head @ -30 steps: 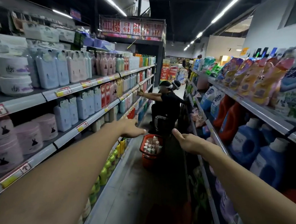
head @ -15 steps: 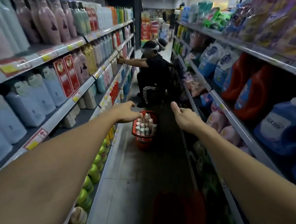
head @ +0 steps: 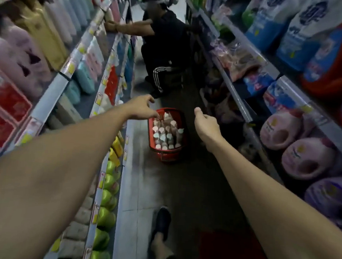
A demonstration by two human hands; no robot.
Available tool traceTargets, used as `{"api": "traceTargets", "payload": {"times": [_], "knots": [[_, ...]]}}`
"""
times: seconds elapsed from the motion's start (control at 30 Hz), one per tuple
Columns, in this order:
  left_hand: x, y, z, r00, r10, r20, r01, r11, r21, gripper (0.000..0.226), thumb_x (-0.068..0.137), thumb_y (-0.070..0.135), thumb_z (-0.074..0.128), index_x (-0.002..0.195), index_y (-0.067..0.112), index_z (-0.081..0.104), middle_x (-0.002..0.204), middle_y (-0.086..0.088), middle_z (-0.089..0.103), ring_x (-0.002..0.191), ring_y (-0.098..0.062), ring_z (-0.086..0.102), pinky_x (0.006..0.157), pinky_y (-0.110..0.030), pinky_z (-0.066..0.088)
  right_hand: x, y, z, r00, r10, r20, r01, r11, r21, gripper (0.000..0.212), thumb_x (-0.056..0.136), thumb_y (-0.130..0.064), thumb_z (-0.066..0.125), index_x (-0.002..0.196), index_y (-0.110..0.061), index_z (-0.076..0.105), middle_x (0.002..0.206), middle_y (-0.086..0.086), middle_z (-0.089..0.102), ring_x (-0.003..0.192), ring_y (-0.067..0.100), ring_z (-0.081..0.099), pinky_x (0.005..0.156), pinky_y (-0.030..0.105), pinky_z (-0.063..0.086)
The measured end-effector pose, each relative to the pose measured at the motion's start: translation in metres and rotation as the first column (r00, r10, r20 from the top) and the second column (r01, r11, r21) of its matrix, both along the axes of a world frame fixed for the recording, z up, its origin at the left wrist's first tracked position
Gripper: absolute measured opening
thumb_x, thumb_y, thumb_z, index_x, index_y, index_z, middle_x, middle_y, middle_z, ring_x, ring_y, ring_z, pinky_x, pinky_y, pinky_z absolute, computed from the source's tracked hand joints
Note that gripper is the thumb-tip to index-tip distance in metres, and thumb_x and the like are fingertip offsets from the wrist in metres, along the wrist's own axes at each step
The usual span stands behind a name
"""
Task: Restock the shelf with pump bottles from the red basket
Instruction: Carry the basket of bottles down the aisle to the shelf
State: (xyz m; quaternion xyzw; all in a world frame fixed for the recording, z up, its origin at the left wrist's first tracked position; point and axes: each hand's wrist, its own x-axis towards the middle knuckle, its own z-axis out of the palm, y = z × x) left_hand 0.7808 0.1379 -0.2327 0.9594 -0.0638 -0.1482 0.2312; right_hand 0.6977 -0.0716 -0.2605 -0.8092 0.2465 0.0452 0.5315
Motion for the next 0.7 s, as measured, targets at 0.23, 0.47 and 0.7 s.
{"api": "traceTargets", "payload": {"times": [0.23,0.47,0.7], "knots": [[0.206,0.002,-0.066,0.990,-0.118,-0.078,0.120,0.993,0.022,0.064,0.083,0.037,0.076,0.139,0.018,0.052,0.126,-0.009,0.062,0.098,-0.019,0.057,0.076,-0.027,0.043,0.165,0.022,-0.068,0.943,-0.281,-0.179,0.313,0.930,0.193,0.043,0.095,-0.054,0.044,0.090,-0.018,0.066,0.098,0.004,0.071,0.097,0.026,0.065,0.097,0.045,0.051],[0.360,0.000,-0.139,0.951,-0.258,-0.173,0.270,0.961,0.051,0.058,0.082,0.031,0.076,0.134,0.019,0.054,0.110,0.000,0.059,0.097,-0.019,0.059,0.072,-0.028,0.044,0.284,0.033,-0.122,0.828,-0.482,-0.286,0.551,0.795,0.254,0.029,0.095,-0.047,0.046,0.071,-0.030,0.050,0.106,0.006,0.067,0.109,0.030,0.063,0.101,0.053,0.051],[0.534,-0.021,-0.286,0.907,-0.350,-0.234,0.377,0.923,0.081,0.051,0.083,0.027,0.072,0.131,0.018,0.057,0.104,0.004,0.057,0.086,-0.018,0.061,0.071,-0.027,0.045,0.412,0.049,-0.272,0.599,-0.685,-0.415,0.793,0.579,0.188,0.026,0.093,-0.042,0.048,0.091,-0.024,0.068,0.101,0.006,0.071,0.103,0.030,0.066,0.097,0.048,0.055]]}}
